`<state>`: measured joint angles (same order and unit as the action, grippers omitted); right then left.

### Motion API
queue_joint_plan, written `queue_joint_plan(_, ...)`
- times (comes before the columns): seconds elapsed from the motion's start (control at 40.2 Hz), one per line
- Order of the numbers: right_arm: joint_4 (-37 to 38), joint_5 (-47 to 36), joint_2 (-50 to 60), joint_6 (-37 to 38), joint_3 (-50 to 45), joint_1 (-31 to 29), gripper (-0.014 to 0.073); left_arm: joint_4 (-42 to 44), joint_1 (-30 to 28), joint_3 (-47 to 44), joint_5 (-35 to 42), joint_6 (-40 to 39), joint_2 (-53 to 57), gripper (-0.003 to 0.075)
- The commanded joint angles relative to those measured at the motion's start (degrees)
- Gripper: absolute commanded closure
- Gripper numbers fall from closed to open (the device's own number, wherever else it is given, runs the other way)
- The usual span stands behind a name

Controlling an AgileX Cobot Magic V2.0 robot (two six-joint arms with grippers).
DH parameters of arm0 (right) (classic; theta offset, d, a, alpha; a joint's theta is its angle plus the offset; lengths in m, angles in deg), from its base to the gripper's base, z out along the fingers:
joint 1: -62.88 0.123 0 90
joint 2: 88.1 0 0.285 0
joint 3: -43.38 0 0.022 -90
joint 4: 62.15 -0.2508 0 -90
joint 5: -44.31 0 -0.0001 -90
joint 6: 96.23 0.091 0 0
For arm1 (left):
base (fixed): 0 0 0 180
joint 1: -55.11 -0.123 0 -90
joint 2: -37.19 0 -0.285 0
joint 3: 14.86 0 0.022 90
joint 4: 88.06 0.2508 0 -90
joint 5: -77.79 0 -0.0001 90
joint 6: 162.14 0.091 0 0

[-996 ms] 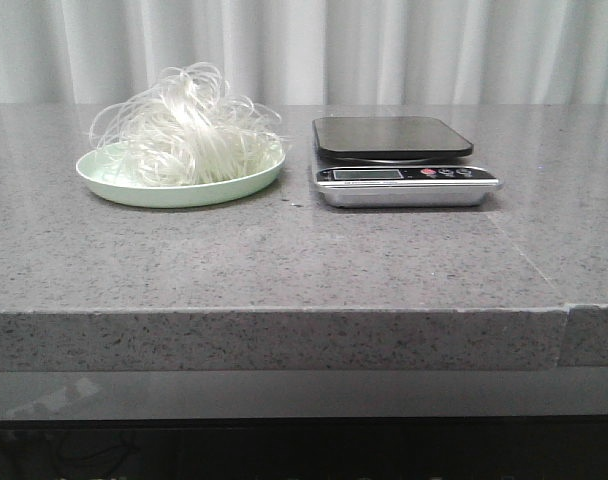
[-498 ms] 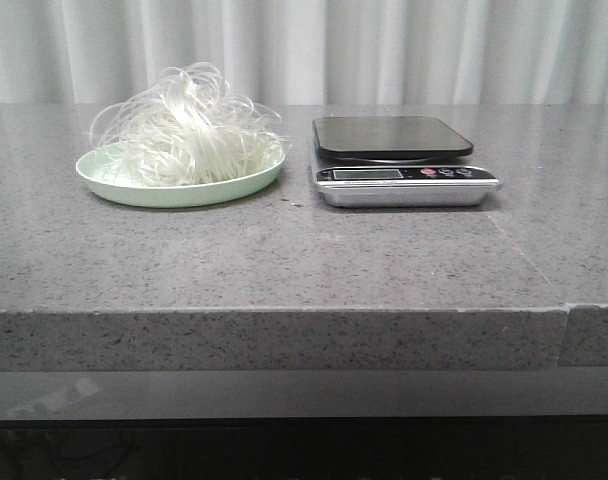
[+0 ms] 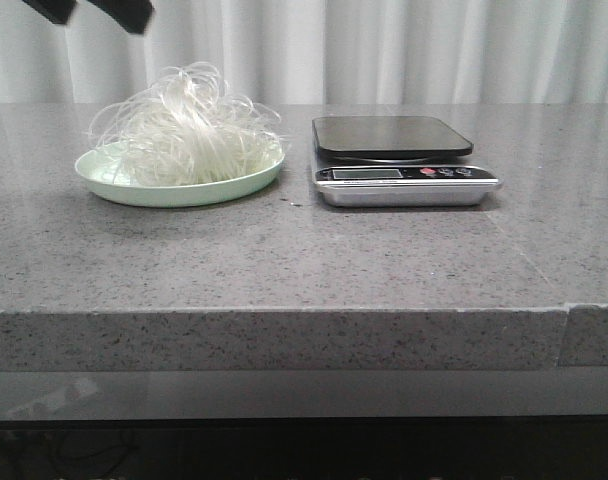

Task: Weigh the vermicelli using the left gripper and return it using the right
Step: 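Lower the left gripper onto the vermicelli on the green plate and grasp it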

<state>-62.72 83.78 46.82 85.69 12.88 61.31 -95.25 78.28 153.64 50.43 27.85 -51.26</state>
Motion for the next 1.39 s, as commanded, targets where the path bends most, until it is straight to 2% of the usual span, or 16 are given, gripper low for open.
queue_joint_plan(0.0,0.56,-3.5,-0.45,0.04,1.97,-0.33,-0.0005,-0.01,0.5,6.11,1.25,0.06,-3.84,0.0175)
queue_joint_plan(0.299,0.56,-3.5,-0.45,0.04,1.97,-0.33,-0.0005,-0.01,0.5,16.49,-3.9,0.06,-15.69,0.0175)
queue_joint_plan(0.548,0.56,-3.5,-0.45,0.04,1.97,-0.33,-0.0005,0.22,0.5,18.0,-3.9,0.06,-19.23,0.0183)
queue_joint_plan(0.647,0.56,-3.5,-0.45,0.04,1.97,-0.33,-0.0005,0.32,0.5,18.0,-4.14,0.06,-19.62,0.0249)
queue_joint_plan(0.822,0.56,-3.5,-0.45,0.04,1.97,-0.33,-0.0005,0.32,0.5,18.0,-4.36,0.06,-19.77,0.043)
queue_joint_plan(1.021,0.56,-3.5,-0.45,0.04,1.97,-0.33,-0.0005,0.32,0.5,18.0,-4.36,0.06,-19.65,0.057)
queue_joint_plan(1.145,0.56,-3.5,-0.45,0.04,1.97,-0.33,-0.0005,0.32,0.5,19.09,-5.23,0.06,-19.19,0.0566)
queue_joint_plan(1.369,0.56,-3.5,-0.45,0.04,1.97,-0.33,-0.0005,0.32,0.52,25.39,-11.21,0.06,-18.59,0.0566)
